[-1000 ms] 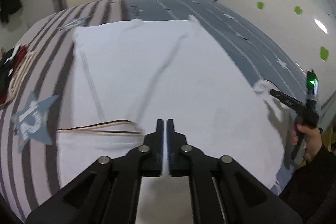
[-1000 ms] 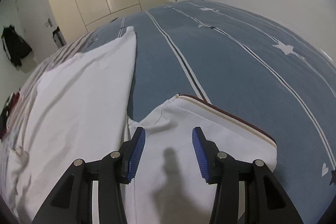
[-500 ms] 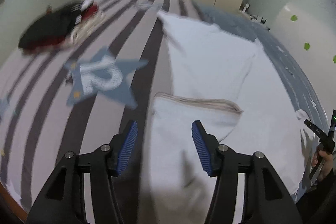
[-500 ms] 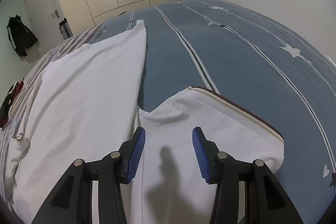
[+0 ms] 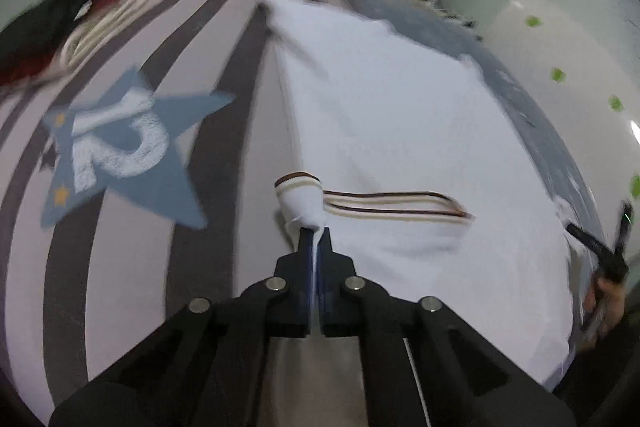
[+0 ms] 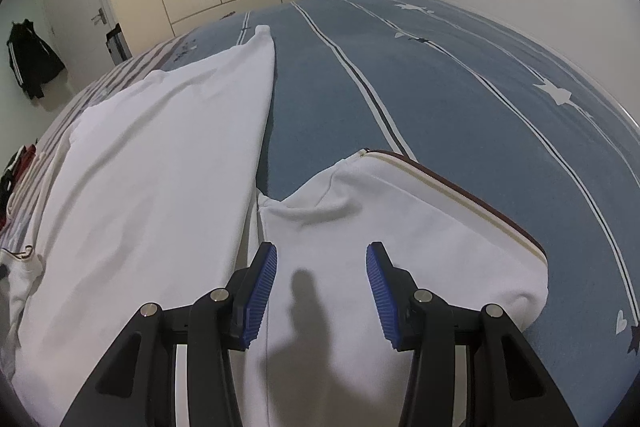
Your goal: Fold clothes
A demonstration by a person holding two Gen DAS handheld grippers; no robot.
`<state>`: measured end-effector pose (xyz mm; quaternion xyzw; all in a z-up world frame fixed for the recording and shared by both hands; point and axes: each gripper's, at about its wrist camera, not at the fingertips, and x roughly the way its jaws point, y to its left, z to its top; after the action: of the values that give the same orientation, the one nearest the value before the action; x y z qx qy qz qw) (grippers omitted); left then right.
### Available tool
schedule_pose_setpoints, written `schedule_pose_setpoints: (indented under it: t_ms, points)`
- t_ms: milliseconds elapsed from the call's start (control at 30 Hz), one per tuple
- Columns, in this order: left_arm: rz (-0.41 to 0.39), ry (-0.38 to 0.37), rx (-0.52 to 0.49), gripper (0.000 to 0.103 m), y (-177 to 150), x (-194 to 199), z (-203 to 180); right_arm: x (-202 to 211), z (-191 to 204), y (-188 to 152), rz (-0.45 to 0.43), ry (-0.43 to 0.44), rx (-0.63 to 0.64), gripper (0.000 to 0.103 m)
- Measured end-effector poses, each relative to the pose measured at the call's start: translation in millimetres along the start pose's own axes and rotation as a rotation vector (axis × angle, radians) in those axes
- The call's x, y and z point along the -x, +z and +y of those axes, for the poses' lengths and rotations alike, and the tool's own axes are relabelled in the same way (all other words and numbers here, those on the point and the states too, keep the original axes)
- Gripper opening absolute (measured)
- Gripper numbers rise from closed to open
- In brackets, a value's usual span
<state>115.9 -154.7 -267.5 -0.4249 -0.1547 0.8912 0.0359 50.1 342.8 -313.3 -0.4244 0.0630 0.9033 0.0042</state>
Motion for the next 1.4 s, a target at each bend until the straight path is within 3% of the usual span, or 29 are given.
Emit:
schedule_pose_setpoints:
  t_ms: [100, 367, 533, 600, 667, 733, 833, 933, 1033, 1333, 1400]
  points:
    - [-0.001, -0.084, -0.042, 0.0, -13, 22, -30, 0, 3, 1, -0.004, 0.003, 0.0, 0.043]
    - [0.139, -0.238, -0.08, 0.002, -76, 42, -107, 9, 12, -1, -0.016, 0.022, 0.032, 0.043]
    - [0.132, -0.243, -0.094, 0.002, -78, 27, -149, 11, 6, -3, -0.008, 0.026, 0.007, 0.043]
    - [0.128, -0.244, -0.099, 0.01, -79, 21, -165, 9, 3, -4, 0.002, 0.024, -0.006, 0.043]
    - [0.147, -0.233, -0.102, 0.026, -81, 12, -176, 7, 1, -4, 0.016, 0.023, -0.016, 0.043]
    - [0.196, -0.249, -0.064, 0.032, -86, 9, -173, 7, 0, -4, 0.018, 0.023, -0.016, 0.043]
    - [0.175, -0.29, -0.084, 0.036, -93, 25, -169, 8, -1, -3, 0.009, 0.021, -0.006, 0.043]
    - [0.113, -0.278, -0.132, 0.037, -94, 45, -159, 8, 0, -2, 0.002, 0.006, 0.003, 0.043]
    - [0.044, -0.198, -0.072, 0.037, -72, 44, -133, 6, -2, 0, 0.005, -0.003, 0.0, 0.043]
    - [0.178, -0.105, -0.111, 0.037, -55, -58, -152, 11, -37, -1, 0.028, -0.062, -0.024, 0.043]
    - [0.176, -0.05, -0.186, 0.036, -67, -66, -161, 14, -50, -5, 0.041, -0.079, -0.03, 0.043]
